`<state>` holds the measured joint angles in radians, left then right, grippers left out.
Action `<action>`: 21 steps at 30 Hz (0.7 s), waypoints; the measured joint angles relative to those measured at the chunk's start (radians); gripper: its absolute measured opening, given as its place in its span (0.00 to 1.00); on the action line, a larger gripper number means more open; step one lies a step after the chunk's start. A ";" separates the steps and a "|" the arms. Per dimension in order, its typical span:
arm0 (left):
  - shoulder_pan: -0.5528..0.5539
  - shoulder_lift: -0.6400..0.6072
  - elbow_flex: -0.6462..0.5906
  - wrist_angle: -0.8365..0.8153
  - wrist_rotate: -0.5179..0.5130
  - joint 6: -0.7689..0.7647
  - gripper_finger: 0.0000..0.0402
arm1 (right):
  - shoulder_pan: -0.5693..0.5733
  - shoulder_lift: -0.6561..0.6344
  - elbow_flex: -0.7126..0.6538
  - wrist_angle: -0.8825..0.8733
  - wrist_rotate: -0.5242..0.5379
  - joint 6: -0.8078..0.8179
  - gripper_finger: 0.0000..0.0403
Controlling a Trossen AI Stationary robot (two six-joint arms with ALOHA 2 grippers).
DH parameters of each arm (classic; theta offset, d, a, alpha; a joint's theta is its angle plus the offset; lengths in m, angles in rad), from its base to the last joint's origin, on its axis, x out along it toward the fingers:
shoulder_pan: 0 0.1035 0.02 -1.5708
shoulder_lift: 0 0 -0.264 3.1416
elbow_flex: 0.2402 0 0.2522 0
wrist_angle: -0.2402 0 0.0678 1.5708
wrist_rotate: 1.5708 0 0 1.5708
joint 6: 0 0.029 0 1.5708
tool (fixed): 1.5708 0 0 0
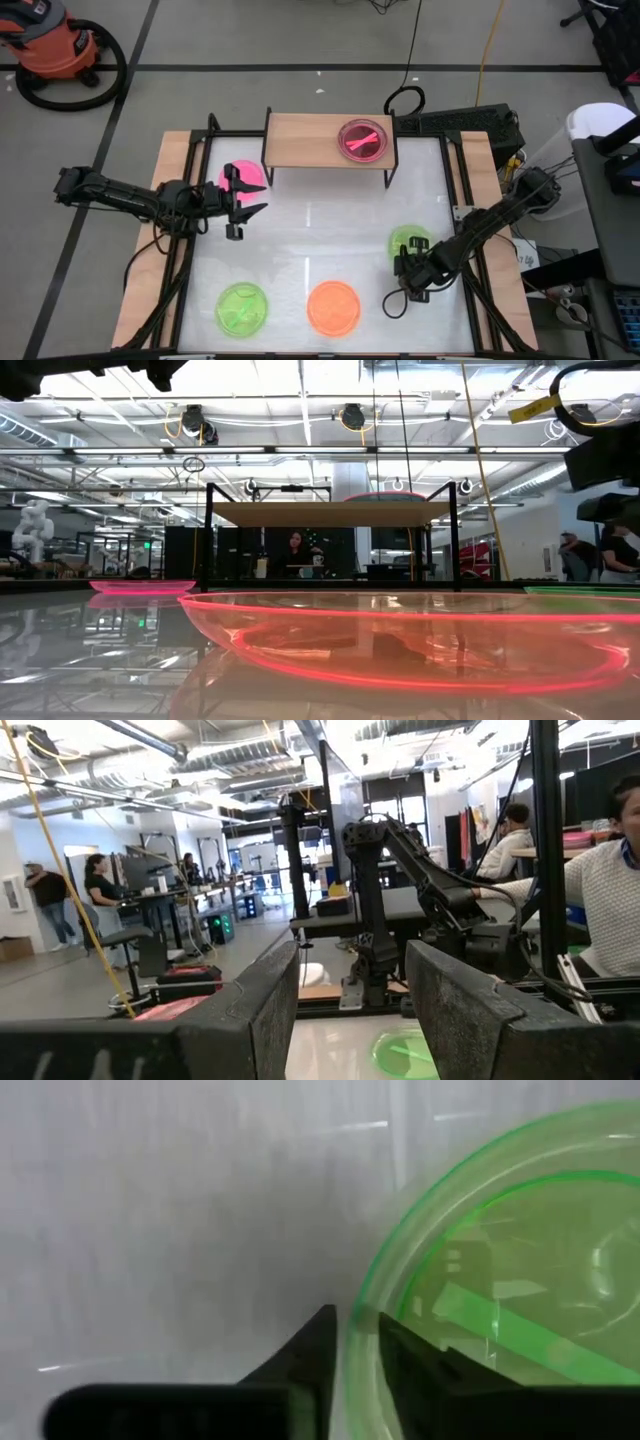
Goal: Place and stack plates onto a shelf
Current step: Put the right green plate on the shelf
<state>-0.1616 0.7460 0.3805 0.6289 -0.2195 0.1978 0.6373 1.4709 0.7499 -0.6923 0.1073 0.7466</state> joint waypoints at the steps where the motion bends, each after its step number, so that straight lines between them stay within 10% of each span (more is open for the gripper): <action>1: 0.000 0.000 0.000 0.000 0.000 0.000 0.47 | 0.000 -0.006 0.000 -0.001 -0.001 -0.003 0.11; 21: 0.000 0.000 0.000 0.000 0.000 -0.001 0.47 | -0.001 -0.324 -0.005 -0.034 0.051 -0.024 0.00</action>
<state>-0.1616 0.7462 0.3805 0.6286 -0.2195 0.1970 0.6365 1.1472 0.7444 -0.7268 0.1580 0.7231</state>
